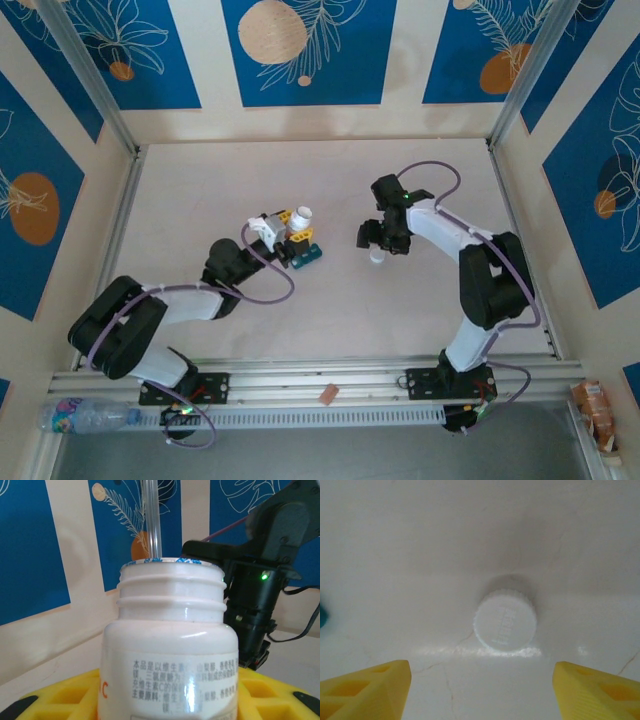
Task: Sort the pills into containers
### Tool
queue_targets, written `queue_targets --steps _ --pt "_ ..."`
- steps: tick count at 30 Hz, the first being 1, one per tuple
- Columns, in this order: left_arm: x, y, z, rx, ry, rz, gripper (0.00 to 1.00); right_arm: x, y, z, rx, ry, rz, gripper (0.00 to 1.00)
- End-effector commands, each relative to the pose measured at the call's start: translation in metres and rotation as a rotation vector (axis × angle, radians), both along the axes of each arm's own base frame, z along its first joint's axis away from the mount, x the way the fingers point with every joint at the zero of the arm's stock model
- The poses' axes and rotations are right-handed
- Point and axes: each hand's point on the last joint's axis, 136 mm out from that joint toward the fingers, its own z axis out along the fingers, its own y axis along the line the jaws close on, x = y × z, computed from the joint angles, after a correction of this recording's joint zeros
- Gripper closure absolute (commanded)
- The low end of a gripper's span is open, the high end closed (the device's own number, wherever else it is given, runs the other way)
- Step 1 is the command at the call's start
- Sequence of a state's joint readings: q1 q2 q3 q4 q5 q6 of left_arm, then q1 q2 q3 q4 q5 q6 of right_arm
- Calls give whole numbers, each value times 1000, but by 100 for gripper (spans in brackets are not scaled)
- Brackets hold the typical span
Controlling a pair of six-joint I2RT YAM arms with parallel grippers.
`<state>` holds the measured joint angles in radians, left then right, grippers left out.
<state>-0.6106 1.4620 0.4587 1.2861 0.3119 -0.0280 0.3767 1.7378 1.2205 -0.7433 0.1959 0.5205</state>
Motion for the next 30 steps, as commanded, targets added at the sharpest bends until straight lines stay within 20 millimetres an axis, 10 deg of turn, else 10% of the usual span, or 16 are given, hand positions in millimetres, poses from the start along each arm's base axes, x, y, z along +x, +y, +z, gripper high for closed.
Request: queue_targets --steps 1,21,30 --pt "-7 1 36 -80 -113 -34 100 4 -7 -9 -49 35 11 25" --pt "-5 -8 21 -45 -97 -57 100 14 -3 -50 -52 108 24 48" --pt "7 -13 11 -34 -72 -40 100 17 2 -25 -24 59 37 70"
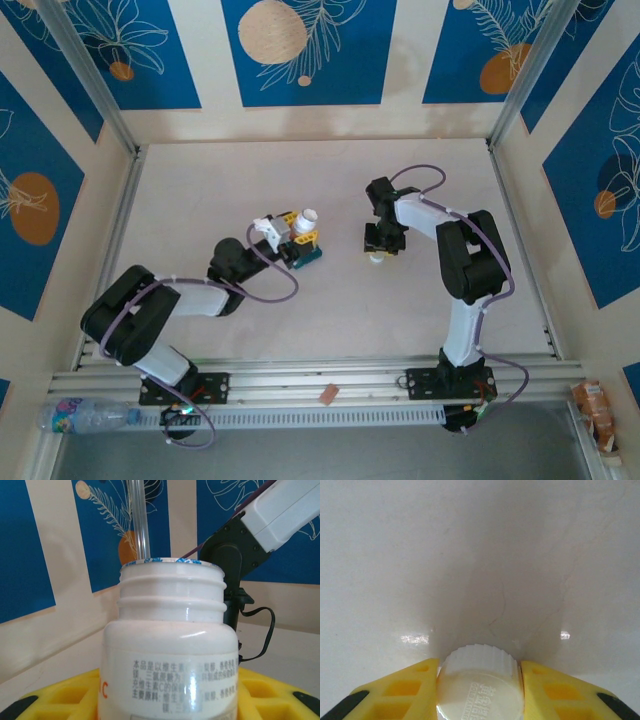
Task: Sort the pills into containers
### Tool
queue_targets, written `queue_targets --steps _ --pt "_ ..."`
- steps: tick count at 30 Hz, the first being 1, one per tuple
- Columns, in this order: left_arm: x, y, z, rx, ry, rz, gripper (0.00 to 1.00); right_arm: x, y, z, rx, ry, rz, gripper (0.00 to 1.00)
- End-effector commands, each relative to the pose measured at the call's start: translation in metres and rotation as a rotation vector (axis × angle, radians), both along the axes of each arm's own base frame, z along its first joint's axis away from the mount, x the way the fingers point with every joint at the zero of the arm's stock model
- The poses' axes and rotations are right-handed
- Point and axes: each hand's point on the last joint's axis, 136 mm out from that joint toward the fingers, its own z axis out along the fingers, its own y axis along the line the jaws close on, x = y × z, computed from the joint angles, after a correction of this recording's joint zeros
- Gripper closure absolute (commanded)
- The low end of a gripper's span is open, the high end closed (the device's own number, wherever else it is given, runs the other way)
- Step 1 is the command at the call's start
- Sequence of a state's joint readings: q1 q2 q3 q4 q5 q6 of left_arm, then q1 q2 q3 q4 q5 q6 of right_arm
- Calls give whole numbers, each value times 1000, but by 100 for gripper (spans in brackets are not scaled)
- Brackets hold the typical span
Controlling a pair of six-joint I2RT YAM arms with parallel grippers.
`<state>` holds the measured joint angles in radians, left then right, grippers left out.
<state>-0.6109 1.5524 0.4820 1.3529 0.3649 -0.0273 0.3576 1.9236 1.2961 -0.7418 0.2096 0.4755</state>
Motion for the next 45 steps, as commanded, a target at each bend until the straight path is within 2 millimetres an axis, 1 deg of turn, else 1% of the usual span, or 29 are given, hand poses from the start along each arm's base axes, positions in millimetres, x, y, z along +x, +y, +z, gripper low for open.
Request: queue_targets --steps 1,6,10,14,17,20,23,27,32,38,45 --pt "7 -2 21 -42 -64 14 100 4 8 26 44 -45 16 70" --pt "15 -8 20 -37 -68 11 100 15 21 75 98 -130 42 70" --pt "22 -18 17 -31 -69 -9 100 25 27 123 141 -209 62 70" --pt "31 -29 13 -18 -81 -34 100 31 34 174 210 -284 82 70" --pt "40 -37 11 -14 -87 -44 100 32 39 202 268 -316 97 70" --pt "46 -43 7 -9 -88 -54 100 30 42 222 330 -331 115 70" --pt "50 -48 4 1 -96 -68 100 28 46 237 394 -337 143 69" --pt "53 -55 -2 15 -108 -89 100 24 54 250 460 -324 184 70" --pt "56 -63 -8 34 -130 -119 100 19 65 255 515 -288 245 69" --pt "60 -69 -20 54 -130 -143 100 13 74 252 554 -245 286 70" --pt "62 -73 -27 66 -135 -151 100 6 89 240 563 -190 334 70"
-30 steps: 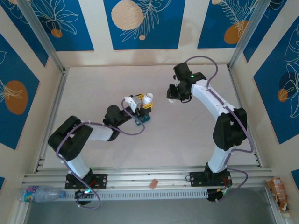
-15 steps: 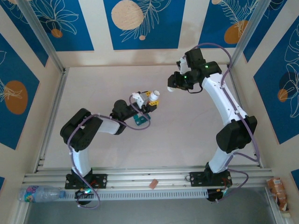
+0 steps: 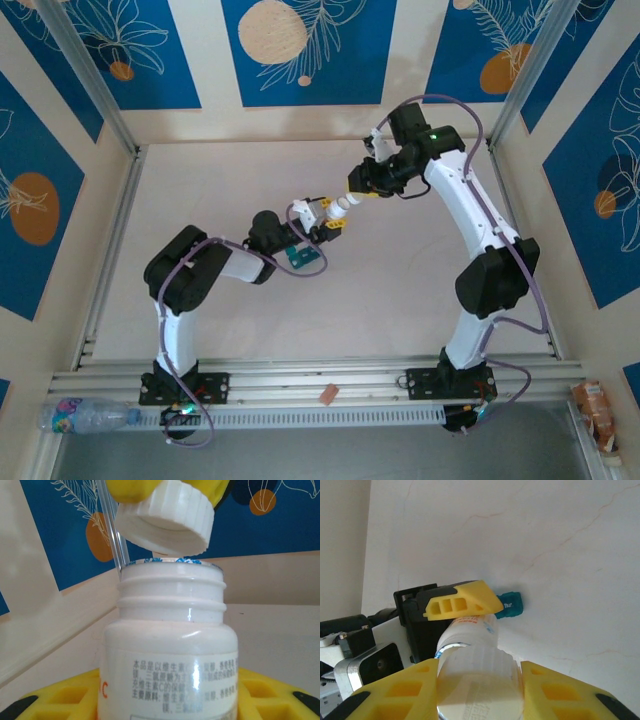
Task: Sort the pills into containers
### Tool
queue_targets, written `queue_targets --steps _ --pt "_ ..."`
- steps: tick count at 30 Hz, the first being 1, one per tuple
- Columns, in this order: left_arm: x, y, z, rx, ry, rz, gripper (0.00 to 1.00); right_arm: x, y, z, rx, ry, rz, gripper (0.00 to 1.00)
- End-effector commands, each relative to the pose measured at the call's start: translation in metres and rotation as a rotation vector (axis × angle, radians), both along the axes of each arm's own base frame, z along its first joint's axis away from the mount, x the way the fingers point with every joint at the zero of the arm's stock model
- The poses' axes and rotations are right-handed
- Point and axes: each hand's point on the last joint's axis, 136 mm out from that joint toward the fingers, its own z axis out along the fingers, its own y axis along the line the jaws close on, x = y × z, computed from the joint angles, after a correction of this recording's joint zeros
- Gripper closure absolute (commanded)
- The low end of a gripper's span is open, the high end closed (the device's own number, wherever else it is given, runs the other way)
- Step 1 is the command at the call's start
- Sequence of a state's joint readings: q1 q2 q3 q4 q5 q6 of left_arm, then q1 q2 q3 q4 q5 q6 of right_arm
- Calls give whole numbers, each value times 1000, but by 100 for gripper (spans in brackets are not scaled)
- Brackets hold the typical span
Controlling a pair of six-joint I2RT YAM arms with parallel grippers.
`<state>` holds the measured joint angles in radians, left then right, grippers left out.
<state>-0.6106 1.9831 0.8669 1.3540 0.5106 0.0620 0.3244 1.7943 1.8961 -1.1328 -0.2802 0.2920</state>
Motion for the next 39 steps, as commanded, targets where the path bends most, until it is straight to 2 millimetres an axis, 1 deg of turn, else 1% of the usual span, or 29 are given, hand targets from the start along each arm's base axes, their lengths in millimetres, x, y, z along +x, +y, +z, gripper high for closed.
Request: queue_targets --steps 1,12,20,28,32,35,39 --pt "0 -2 14 -24 -77 -25 100 -12 13 4 23 22 72 70" --pt "1 -2 12 -21 -76 -31 100 -19 18 -17 -13 63 97 70" --pt "-4 -2 16 -22 -83 -52 100 -13 14 -30 -45 72 84 70" --pt "-11 -1 17 -19 -84 -74 100 -7 11 -37 -31 90 71 70" --pt "-15 -4 21 -21 -97 -107 100 -9 15 -40 -17 111 93 70" --pt "-18 -5 23 -23 -102 -130 100 -13 21 -41 -7 126 129 70" --pt "-21 -7 27 -32 -96 -152 100 -17 29 -51 -21 153 170 70"
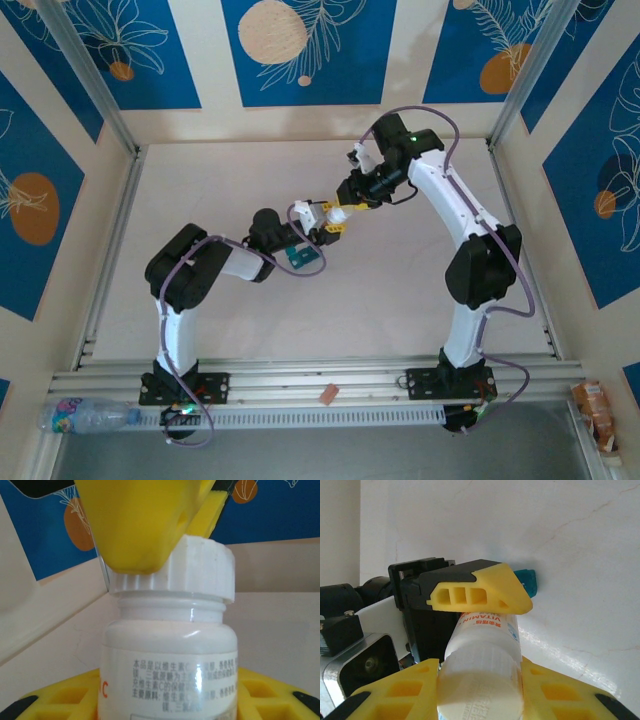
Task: Sort the pills into containers
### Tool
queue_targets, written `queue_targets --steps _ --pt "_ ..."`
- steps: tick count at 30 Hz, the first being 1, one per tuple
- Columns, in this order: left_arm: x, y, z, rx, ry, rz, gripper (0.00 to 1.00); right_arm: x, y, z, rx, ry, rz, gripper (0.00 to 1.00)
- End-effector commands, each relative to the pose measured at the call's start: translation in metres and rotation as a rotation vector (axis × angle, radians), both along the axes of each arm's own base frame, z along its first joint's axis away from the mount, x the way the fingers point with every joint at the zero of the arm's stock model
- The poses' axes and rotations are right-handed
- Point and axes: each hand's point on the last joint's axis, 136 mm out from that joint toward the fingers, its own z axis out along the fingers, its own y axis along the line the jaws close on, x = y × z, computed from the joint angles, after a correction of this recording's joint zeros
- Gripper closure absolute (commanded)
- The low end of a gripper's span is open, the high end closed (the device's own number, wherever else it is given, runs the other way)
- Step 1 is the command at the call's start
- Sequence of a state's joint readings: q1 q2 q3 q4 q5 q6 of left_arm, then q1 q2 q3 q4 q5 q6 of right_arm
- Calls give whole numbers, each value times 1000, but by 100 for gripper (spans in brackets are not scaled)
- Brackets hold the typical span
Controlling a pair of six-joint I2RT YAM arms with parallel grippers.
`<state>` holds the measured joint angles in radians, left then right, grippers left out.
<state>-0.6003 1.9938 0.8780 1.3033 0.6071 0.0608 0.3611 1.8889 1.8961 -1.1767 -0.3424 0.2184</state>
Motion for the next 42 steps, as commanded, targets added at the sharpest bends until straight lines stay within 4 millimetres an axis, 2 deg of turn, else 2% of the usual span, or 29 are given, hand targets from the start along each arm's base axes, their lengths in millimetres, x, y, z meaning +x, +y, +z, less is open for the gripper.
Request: queue_targets --steps 1,10,18,24,28,36,42 --pt "-14 -3 42 -80 -126 -76 100 -8 10 -18 -21 52 65 70" --pt "-14 -5 50 -101 -110 -62 100 -17 24 -37 -86 70 87 69" --pt "-18 -10 56 -112 -123 -63 100 -24 34 -52 -18 185 -1 66" --pt "-18 -10 54 -110 -113 -56 100 -25 35 -53 -12 210 -16 64" --pt "-14 -8 49 -109 -99 -32 100 -21 28 -47 -15 194 -37 62" --pt "-9 -8 45 -127 -25 -23 100 -7 15 -16 34 127 -88 53" --pt "-13 -7 41 -125 -2 -37 100 -2 10 2 49 69 -105 37"
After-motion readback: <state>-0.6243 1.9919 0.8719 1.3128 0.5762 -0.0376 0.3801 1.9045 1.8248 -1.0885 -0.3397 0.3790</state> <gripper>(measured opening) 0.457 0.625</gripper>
